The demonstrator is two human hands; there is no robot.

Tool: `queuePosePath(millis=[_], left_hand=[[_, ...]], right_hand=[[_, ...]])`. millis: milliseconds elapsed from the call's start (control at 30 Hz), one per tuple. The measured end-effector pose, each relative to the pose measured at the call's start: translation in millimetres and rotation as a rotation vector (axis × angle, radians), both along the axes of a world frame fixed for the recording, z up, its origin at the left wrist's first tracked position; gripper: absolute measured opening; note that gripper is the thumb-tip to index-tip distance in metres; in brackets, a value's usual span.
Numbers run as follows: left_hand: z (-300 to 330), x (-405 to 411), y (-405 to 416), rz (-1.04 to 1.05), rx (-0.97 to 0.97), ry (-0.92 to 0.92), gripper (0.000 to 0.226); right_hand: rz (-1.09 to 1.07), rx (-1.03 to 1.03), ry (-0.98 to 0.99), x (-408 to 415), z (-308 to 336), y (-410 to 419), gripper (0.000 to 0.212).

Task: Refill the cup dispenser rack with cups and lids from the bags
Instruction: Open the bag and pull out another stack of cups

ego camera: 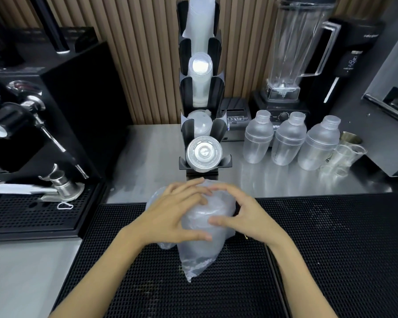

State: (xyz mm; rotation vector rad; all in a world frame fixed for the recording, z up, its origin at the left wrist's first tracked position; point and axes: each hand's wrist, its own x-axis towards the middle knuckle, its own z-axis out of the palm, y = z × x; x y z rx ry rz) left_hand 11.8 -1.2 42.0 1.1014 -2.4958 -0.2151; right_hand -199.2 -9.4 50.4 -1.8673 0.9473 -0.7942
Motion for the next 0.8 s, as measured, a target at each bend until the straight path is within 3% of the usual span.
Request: queuePosePath(millis=[100, 267, 433, 600, 733, 800], left_hand=[[-3.5, 2.6, 4.5, 0.004, -0.071, 0.009, 0.044], [-11.6, 4.1, 17.1, -0.042, -0.224, 0.027, 0.019], [-49.5, 16.4, 31.9, 0.023, -0.433, 0.033, 0.014], [-74.0, 12.5, 52.3, 0.179, -0.35, 0.285, 0.028], [-45.8, 1.9, 48.7, 0.39, -0.245, 0.518, 0.026], [-28.2, -5.8, 36.1, 0.513, -0.065, 0.564, 0.032]], right_hand=[[0.029, -0.031, 0.125, -12.2, -8.5, 4.4, 0.052], [-0.1, -0.076, 0.126, -24.5, -18.6, 3.1, 0.027], [-0.092, -0.152, 0.414, -29.3, -41.7, 4.7, 0.012], [-0.044, -0.056, 0.431, -27.6, -36.3, 8.4, 0.012], [-0.151, 0.003, 0.162, -29.3, -5.5, 10.0, 0.008], [-0.275, -0.037, 0.132, -21.6, 1.2, 4.8, 0.021]])
